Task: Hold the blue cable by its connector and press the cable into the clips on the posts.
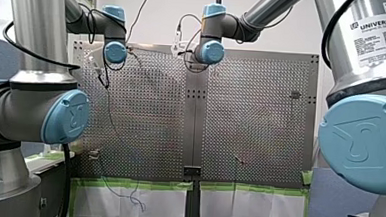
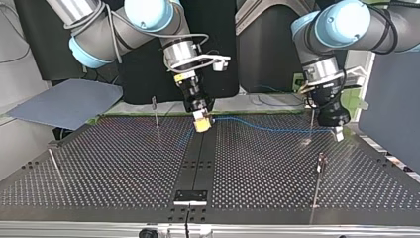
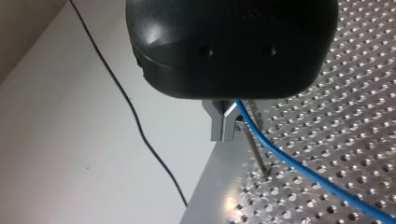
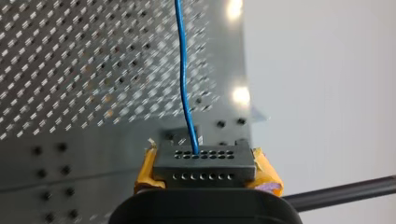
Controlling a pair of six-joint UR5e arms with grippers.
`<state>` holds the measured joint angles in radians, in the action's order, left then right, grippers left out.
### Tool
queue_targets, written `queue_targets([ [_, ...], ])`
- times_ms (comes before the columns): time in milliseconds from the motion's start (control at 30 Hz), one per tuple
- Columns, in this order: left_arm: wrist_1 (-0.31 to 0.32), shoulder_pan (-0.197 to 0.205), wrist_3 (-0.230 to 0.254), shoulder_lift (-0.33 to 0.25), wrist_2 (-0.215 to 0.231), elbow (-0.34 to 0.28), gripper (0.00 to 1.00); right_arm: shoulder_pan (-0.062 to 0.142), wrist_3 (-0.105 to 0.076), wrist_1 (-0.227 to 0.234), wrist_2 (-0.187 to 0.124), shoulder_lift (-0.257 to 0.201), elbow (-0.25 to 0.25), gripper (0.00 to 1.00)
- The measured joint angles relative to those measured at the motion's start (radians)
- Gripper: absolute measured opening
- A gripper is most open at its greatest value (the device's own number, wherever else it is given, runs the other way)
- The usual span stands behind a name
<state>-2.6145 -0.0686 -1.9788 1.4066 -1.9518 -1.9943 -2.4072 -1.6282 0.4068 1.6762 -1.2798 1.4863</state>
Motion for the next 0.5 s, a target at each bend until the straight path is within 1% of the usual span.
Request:
queue_targets([
  [167,-0.043,0.012,-0.013,0.021,0.044,0.023,0.0,-0.003,-0.007,-0.005,-0.011,0.007,-0.031,0.0],
  [267,-0.055,0.018,-0.02,0.026,0.068,0.04,0.0,-0.003,-0.008,-0.01,-0.014,0.019,-0.044,0.0],
  [500,-0.062,0.037,-0.031,0.031,0.085,0.071,0.0,-0.005,-0.009,-0.014,-0.019,0.047,-0.064,0.0],
])
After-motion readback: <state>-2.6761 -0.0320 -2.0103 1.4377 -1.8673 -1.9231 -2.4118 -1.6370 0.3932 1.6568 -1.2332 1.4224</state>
